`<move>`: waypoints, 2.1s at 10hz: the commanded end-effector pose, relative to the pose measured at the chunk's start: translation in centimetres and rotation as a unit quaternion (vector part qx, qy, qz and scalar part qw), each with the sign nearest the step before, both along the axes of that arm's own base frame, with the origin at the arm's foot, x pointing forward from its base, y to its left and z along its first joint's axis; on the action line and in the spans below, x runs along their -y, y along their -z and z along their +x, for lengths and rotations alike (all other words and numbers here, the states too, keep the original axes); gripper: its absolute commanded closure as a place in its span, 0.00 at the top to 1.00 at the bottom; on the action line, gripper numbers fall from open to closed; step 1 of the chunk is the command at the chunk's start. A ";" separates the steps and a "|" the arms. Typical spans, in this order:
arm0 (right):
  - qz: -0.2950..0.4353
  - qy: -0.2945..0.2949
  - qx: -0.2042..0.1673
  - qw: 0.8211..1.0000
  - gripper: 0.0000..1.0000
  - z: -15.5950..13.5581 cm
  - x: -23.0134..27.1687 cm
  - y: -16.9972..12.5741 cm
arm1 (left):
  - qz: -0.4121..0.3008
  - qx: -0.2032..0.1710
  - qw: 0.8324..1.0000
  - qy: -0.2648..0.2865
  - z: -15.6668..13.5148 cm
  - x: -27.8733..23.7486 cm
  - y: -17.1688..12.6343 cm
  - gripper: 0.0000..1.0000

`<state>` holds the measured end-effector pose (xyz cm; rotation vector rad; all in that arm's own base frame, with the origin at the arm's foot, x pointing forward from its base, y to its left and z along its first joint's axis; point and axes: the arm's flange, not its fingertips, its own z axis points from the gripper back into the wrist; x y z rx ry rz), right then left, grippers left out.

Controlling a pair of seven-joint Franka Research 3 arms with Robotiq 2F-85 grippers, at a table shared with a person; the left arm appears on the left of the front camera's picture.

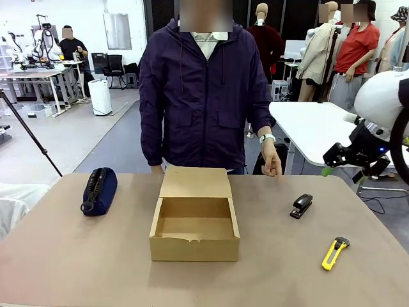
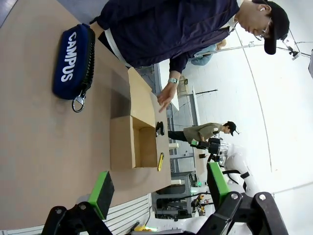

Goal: Pack the items into the box.
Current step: Pick up the item specified by the human and place it in the Mailer Box.

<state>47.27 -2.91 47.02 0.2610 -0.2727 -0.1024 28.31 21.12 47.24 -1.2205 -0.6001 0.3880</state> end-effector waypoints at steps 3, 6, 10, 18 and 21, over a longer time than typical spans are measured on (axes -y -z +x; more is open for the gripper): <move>-0.058 -0.022 -0.045 0.997 1.00 3.9 -1.3 0.6 | -0.007 0.012 1.000 -0.001 0.1 -0.1 -0.1 1.00; -0.120 -0.073 -0.156 0.978 1.00 12.2 -3.6 3.7 | -0.007 0.012 1.000 -0.001 0.1 -0.1 -0.1 1.00; -0.115 -0.077 -0.177 0.974 1.00 16.5 -6.8 8.9 | -0.007 0.012 1.000 -0.001 0.1 -0.1 -0.1 1.00; -0.131 0.165 -0.175 0.962 1.00 16.3 -7.1 10.9 | -0.007 0.012 1.000 -0.001 0.1 -0.1 -0.1 1.00; -0.070 0.269 -0.172 0.945 1.00 16.9 -6.4 11.5 | -0.007 0.012 1.000 -0.001 0.1 -0.1 -0.1 1.00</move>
